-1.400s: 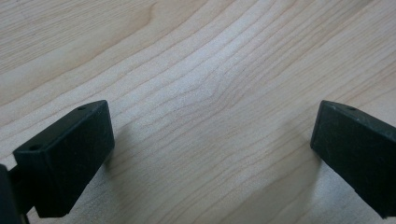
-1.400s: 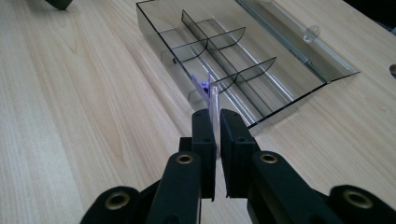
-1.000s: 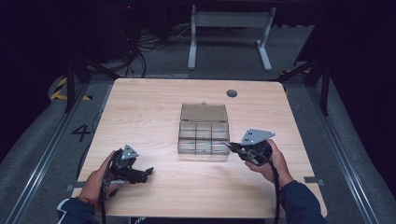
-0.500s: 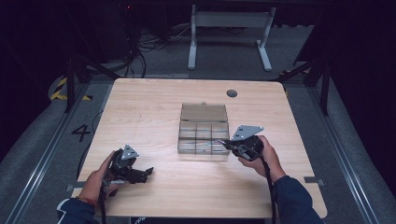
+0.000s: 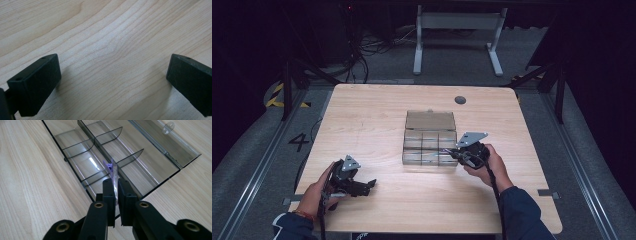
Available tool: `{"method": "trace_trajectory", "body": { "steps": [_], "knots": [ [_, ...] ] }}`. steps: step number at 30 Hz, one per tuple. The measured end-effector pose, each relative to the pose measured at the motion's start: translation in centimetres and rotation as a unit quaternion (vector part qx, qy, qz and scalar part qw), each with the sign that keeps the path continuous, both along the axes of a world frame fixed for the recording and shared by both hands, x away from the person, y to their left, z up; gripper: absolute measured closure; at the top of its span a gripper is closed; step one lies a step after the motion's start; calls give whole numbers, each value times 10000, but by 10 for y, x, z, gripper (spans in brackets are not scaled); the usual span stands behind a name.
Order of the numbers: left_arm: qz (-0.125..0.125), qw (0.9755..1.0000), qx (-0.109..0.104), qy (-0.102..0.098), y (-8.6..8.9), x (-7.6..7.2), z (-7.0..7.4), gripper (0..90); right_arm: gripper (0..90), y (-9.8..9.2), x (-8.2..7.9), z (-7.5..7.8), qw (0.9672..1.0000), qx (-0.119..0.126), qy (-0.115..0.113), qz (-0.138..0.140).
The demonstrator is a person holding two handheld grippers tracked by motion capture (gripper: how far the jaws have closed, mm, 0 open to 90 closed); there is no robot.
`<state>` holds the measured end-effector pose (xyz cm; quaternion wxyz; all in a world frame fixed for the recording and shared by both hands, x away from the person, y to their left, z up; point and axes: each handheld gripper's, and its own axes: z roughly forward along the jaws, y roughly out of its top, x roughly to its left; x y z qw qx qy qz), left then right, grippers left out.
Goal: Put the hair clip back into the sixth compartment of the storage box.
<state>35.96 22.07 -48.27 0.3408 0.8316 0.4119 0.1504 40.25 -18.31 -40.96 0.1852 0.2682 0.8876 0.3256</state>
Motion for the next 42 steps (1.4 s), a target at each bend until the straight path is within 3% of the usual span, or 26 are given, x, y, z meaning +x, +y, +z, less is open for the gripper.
{"method": "trace_trajectory", "body": {
  "steps": [42],
  "knots": [
    [0, 10000, 2, 2, 0, 0, 0, 1, 838, 0, 4, -9, 9998, 9, 85, -187]
  ]
}}
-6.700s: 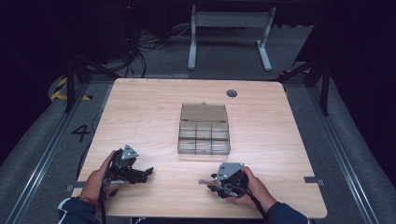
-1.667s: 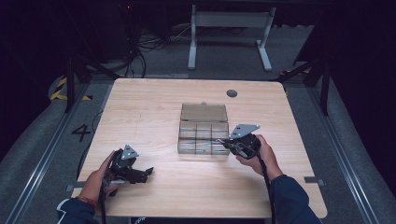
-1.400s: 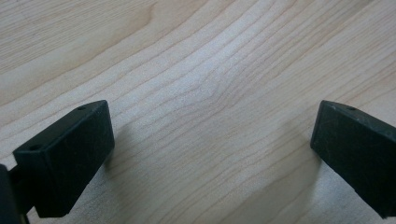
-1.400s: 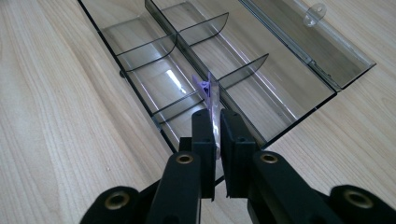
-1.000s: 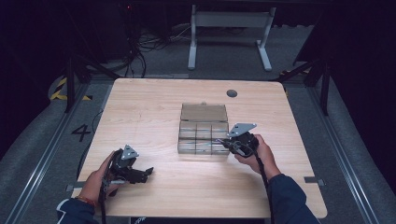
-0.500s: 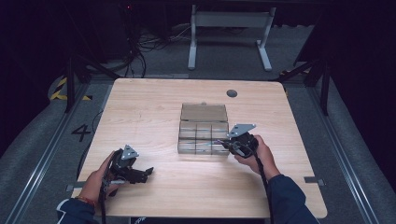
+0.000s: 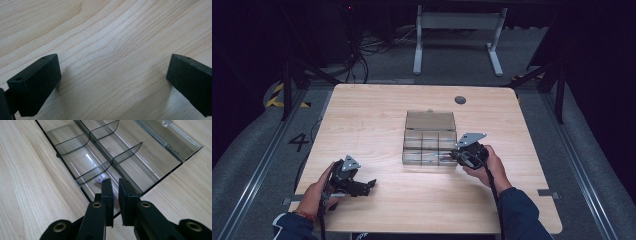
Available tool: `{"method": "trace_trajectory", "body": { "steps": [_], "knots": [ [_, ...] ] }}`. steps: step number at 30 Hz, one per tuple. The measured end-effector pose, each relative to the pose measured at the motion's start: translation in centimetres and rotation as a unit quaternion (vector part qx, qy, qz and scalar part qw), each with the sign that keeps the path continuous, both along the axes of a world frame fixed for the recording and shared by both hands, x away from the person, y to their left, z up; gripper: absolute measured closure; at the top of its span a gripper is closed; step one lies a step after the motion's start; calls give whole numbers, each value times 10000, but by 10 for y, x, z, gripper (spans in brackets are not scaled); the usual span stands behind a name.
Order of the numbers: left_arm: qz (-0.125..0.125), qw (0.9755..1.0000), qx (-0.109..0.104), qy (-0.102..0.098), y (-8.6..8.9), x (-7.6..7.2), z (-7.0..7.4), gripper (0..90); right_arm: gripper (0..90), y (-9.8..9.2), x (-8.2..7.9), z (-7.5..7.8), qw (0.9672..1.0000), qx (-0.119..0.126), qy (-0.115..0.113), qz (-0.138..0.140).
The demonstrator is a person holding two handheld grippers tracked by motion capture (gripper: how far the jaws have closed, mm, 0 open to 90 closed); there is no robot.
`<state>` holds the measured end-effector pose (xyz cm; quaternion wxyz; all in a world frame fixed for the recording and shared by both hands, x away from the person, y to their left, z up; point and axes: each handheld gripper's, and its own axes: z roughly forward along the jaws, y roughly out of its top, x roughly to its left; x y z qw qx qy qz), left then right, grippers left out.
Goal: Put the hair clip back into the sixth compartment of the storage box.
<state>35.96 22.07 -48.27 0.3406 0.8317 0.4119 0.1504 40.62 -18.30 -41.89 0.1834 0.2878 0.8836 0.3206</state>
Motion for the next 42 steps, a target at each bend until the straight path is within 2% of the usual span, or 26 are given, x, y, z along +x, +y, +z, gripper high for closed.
{"method": "trace_trajectory", "body": {
  "steps": [12, 24, 29, 42],
  "knots": [
    [2, 10000, -2, 8, 0, 0, 0, 1, 827, -6, -4, 4, 10000, -17, -49, -41],
    [1, 10000, 5, 2, 0, 0, 0, 1, 793, -25, -11, 17, 9997, -156, -167, -107],
    [2, 10000, 5, 3, 0, 0, 0, 1, 762, -32, -15, 19, 9994, -244, -185, -129],
    [2, 10000, 3, 4, 0, 0, 0, 1, 660, -36, -24, 21, 9985, -471, -250, -133]
  ]
}}
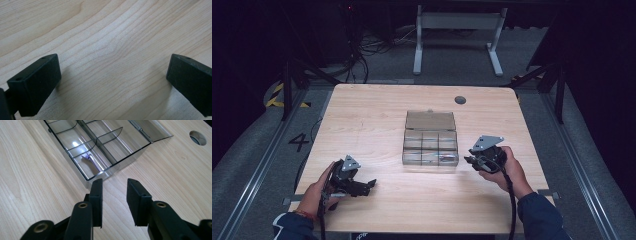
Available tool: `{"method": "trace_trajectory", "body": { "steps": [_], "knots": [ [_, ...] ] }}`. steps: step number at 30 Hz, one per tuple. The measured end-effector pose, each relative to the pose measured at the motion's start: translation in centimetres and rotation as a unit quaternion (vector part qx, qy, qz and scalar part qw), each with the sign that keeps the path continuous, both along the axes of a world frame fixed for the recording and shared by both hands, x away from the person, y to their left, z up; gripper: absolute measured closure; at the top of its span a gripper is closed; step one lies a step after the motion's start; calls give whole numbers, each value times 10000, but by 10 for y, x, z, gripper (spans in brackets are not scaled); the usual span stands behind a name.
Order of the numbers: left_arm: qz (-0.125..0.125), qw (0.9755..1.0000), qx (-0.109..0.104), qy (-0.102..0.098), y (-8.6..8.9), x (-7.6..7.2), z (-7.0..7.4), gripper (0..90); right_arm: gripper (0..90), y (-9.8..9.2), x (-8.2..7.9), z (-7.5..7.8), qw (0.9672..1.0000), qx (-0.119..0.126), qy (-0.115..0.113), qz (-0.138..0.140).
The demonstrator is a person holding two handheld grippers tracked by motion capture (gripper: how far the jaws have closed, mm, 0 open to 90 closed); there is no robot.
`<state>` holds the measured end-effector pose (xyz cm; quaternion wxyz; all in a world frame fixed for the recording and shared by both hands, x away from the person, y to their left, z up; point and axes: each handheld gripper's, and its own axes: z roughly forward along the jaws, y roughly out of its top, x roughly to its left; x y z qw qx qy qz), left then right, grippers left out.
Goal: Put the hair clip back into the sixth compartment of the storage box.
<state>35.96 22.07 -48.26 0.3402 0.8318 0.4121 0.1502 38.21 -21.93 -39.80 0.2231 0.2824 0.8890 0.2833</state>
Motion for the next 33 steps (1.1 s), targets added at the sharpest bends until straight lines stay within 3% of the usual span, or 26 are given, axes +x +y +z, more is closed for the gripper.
{"method": "trace_trajectory", "body": {
  "steps": [14, 33],
  "knots": [
    [0, 10000, 2, 0, 0, 0, 0, 1, 570, -7, -12, 0, 9995, -311, 3, 45],
    [2, 10000, 3, 6, 0, 0, 0, 1, 482, -35, -30, -8, 9990, -433, 88, -16]
  ]
}}
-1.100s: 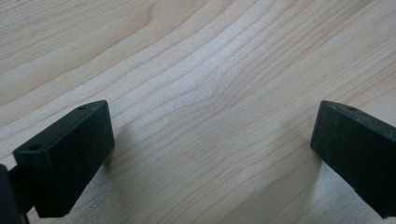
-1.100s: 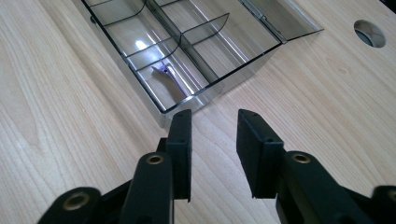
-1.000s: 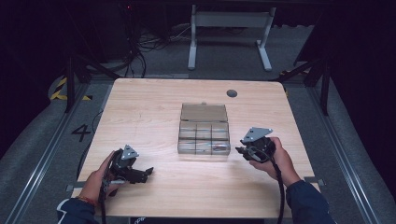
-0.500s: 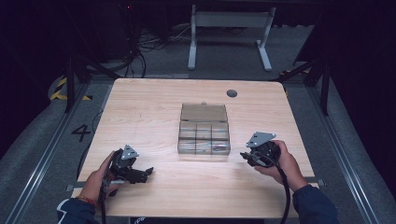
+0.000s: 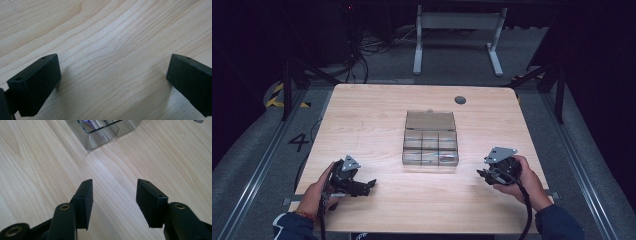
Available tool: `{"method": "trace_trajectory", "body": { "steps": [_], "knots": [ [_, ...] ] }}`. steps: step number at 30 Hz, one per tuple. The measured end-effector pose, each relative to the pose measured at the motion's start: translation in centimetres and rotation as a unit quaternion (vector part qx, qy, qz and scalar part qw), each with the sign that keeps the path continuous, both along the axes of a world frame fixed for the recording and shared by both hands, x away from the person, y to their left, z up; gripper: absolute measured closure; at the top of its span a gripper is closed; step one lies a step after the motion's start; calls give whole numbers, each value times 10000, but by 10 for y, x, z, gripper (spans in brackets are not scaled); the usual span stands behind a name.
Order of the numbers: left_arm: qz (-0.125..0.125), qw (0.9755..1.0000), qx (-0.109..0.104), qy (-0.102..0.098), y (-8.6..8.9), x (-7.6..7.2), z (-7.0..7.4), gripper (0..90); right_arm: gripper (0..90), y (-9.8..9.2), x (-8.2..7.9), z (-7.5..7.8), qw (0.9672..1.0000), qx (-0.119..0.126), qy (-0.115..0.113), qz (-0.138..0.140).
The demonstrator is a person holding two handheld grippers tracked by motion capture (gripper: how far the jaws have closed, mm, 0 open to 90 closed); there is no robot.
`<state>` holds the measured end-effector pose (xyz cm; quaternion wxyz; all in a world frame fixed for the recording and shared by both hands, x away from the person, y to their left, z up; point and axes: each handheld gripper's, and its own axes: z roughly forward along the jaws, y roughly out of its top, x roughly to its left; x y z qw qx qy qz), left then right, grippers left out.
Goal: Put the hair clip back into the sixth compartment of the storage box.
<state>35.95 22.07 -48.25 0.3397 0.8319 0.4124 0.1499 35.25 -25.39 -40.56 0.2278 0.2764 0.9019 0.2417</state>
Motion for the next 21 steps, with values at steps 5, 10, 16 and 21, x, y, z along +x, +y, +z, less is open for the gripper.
{"method": "trace_trajectory", "body": {
  "steps": [5, 10, 16, 21],
  "knots": [
    [0, 10000, -4, -8, 0, 0, 0, 1, 450, -8, -4, -4, 10000, -12, 12, -10],
    [1, 10000, -2, 1, 0, 0, 0, 1, 425, -16, -10, -6, 10000, -35, -43, -67],
    [1, 10000, -2, 1, 0, 0, 0, 1, 398, -24, -17, -10, 10000, 22, -53, -46],
    [-2, 10000, 0, -7, 0, 0, 0, 1, 384, -32, -24, -14, 9999, 59, -82, -48]
  ]
}}
